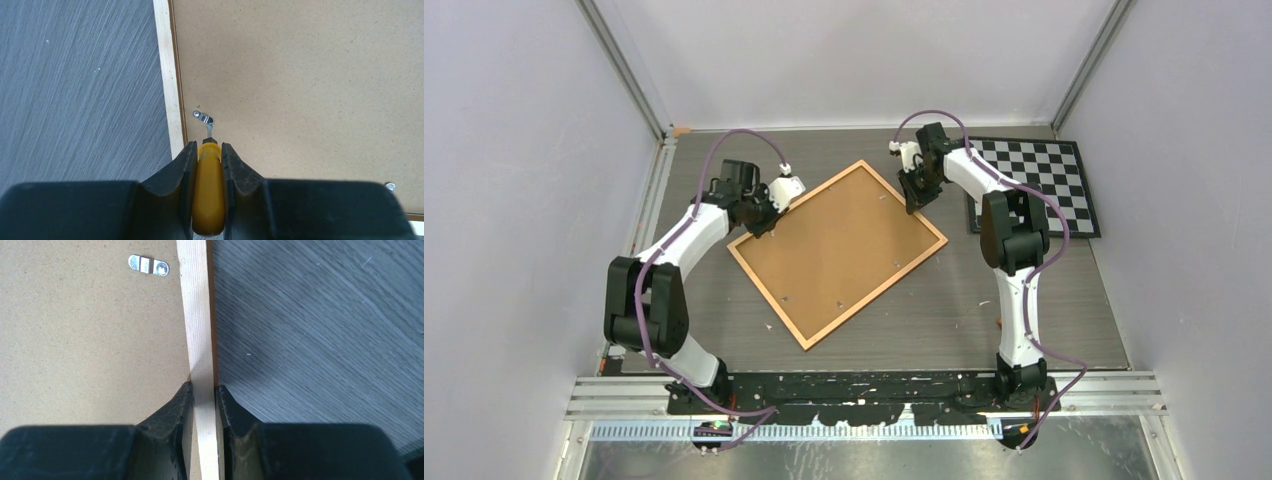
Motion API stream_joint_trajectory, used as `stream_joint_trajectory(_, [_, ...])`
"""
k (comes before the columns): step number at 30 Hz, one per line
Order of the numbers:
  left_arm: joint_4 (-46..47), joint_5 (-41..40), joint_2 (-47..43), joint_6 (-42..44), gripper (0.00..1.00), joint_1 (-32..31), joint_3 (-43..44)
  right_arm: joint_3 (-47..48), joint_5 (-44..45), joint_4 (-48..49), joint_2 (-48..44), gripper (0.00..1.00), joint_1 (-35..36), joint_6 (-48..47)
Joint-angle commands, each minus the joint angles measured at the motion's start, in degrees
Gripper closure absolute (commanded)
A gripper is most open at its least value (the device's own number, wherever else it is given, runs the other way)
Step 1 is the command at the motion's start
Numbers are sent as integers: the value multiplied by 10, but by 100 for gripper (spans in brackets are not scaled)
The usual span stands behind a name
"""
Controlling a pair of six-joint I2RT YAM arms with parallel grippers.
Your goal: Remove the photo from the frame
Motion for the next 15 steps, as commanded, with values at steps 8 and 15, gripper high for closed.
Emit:
stream_joint_trajectory(8, [-47,56,-7,-77,100,-11,17,-17,9,-15,6,96,1,25])
stream_joint_trajectory(15, [-44,62,-11,-139,100,3,49,-18,19,-17,-43,49,-3,96])
